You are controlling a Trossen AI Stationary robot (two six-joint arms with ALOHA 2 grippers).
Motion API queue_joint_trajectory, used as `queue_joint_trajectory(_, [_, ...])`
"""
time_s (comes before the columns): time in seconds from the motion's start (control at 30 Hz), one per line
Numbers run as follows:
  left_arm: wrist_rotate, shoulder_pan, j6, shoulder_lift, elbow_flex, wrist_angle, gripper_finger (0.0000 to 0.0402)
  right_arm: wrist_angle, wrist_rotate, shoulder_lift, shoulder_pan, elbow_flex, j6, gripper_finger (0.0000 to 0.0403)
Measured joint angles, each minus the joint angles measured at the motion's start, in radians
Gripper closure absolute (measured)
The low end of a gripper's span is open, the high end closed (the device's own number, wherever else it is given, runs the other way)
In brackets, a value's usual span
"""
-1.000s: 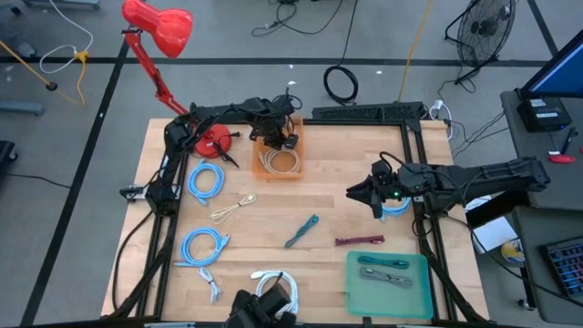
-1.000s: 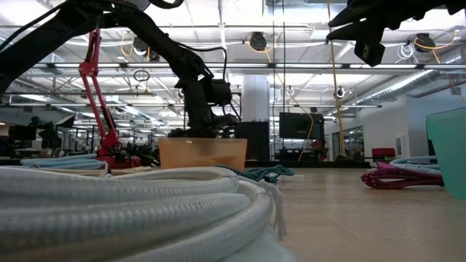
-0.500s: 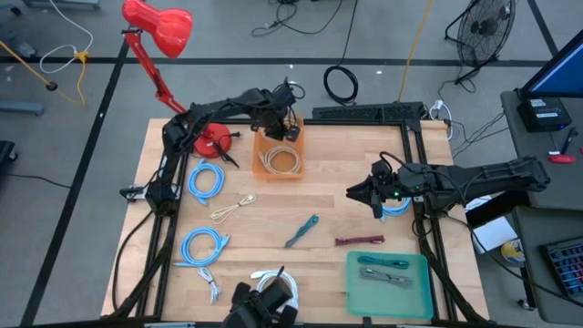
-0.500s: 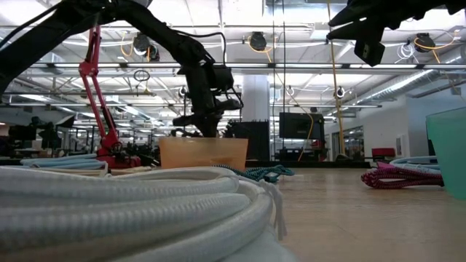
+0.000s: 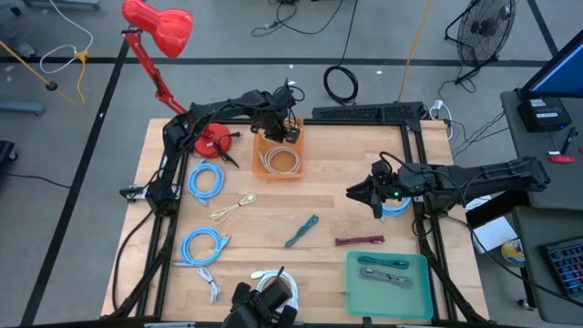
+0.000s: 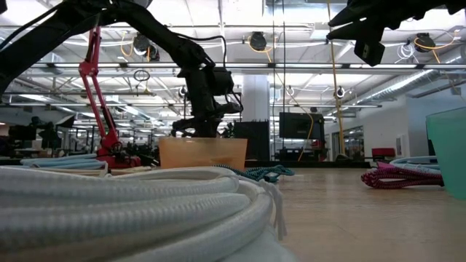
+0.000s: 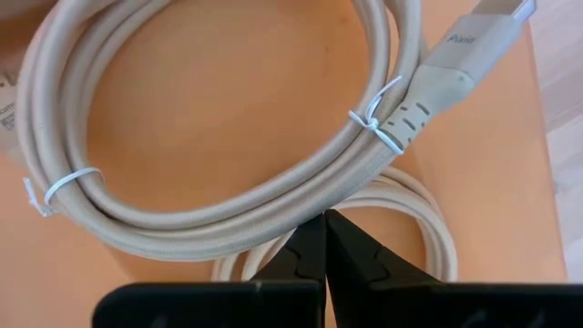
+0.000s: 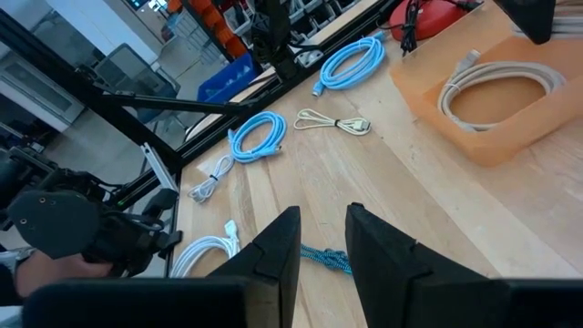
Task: Pick & Place USB Port
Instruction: Put the light brown wire cable into the orange bin
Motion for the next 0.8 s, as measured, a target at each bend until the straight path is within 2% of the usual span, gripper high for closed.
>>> queue_joint_trajectory(0.33, [0.005,0.000,0.013,0.009,-0.001,0.004,0.0401,0.001,0.000,0.000,0.000,0.000,0.000,0.0319])
queue_joint_trajectory(0.47, [0.077,0.009,0.013,0.057,-0.002,0.007,0.0401,0.004,0.001,0.000,0.000,0.000,0.000,0.0319])
queue_joint_trajectory(0.8, [0.105,0.019,0.001,0.079,-0.003,0.005,0.0401,0.012,-0.003,0.014,0.000,0.000,0.005,0.0319])
